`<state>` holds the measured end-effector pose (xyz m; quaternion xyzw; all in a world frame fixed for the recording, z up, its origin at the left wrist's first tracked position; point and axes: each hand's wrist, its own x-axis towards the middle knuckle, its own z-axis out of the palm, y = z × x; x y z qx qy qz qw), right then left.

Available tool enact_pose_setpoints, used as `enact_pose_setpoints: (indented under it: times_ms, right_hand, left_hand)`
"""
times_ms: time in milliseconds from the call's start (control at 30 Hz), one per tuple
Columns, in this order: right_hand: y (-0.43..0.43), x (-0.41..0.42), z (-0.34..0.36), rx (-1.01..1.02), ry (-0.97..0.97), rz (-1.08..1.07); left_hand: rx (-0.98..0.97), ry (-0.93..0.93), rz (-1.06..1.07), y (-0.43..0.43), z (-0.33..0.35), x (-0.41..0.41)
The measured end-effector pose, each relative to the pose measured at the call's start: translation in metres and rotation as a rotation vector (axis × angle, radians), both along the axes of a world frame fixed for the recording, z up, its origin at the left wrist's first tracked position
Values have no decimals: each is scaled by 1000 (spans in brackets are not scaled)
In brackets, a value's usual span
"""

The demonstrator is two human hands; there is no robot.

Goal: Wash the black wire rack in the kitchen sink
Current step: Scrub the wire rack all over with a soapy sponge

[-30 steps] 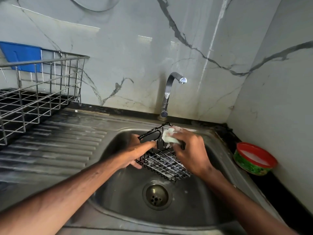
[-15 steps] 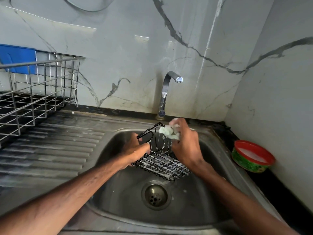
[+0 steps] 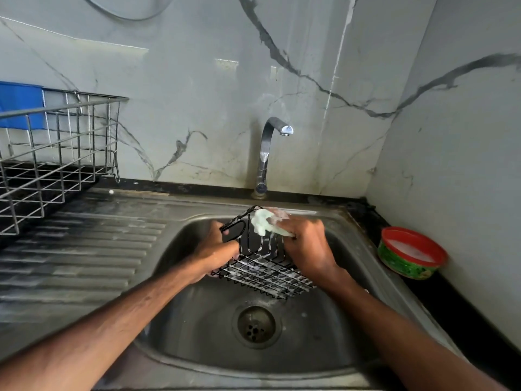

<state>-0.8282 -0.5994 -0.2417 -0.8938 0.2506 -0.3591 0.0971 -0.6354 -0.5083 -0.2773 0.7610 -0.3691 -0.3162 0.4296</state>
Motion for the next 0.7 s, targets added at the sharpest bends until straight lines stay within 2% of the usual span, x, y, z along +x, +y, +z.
enact_pose_setpoints:
  times_ms: [133, 200, 300, 467, 567, 700]
  right_hand:
    - [-18, -13, -2, 138, 161, -137]
    - [-25, -16, -4, 221, 139, -161]
    - [-24, -11, -1, 323, 65, -127]
    - [-25, -8, 6, 595, 162, 34]
    - [-33, -15, 8, 447, 203, 81]
    - [-36, -22, 15, 138, 236, -15]
  left_hand:
    - [14, 39, -4, 0, -1, 5]
    - [14, 41, -1, 0, -1, 5]
    - [6, 40, -16, 0, -2, 6]
    - [9, 14, -27, -1, -4, 6]
    - [6, 2, -22, -4, -8, 7]
    - [20, -28, -30, -8, -12, 8]
